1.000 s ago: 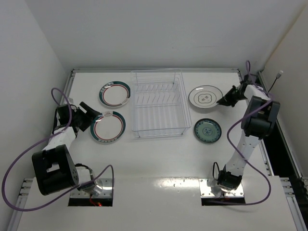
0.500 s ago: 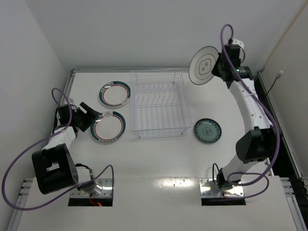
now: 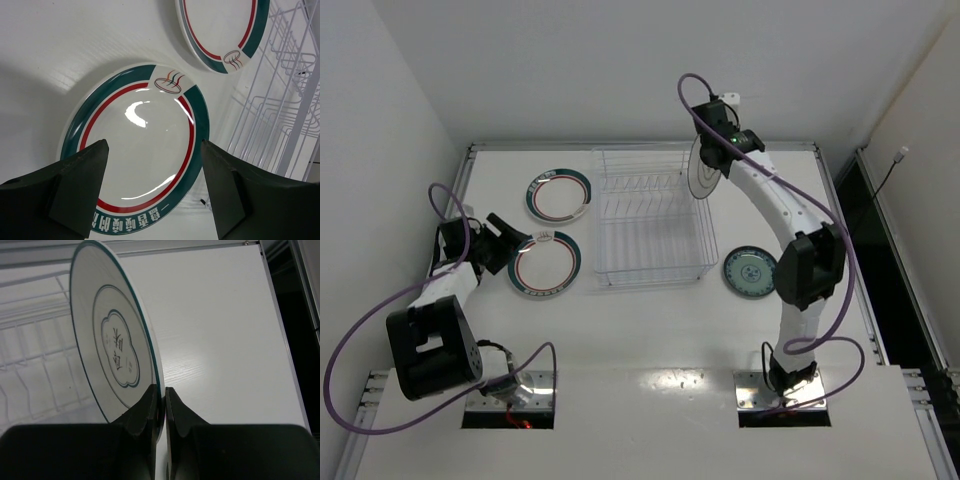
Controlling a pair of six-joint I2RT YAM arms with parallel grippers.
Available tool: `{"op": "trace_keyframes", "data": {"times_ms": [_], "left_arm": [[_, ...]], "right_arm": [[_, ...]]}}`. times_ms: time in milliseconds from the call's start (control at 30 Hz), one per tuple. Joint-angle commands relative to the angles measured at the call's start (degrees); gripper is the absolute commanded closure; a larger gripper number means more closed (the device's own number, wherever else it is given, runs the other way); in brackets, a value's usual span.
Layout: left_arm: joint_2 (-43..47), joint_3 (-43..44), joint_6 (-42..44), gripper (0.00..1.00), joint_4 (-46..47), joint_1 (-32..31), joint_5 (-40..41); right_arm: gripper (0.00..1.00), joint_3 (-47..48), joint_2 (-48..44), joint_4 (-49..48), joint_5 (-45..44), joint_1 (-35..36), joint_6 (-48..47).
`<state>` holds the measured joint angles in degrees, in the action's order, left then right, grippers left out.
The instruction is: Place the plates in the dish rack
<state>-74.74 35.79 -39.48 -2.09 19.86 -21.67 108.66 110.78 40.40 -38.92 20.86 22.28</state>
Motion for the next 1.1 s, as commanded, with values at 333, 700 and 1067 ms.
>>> {"op": "trace_keyframes", "data": {"times_ms": [333,700,1067], "left_arm": [[-0.1,-0.2,0.2,0.29,1.5,-0.3,-0.7],[-0.1,-0.2,0.2,0.29,1.5,-0.3,-0.7],[-0.7,-0.2,0.2,0.29,1.5,-0.3,-0.7]], "right_arm": [[1.00,2.9,3.5,-0.6,-9.2,6.2,-4.7],[0.99,2.3,6.7,3.4,-2.2,8.1,-0.4],[0.87,-1.2,2.8,4.1,16.9,3.6,5.3]]}}
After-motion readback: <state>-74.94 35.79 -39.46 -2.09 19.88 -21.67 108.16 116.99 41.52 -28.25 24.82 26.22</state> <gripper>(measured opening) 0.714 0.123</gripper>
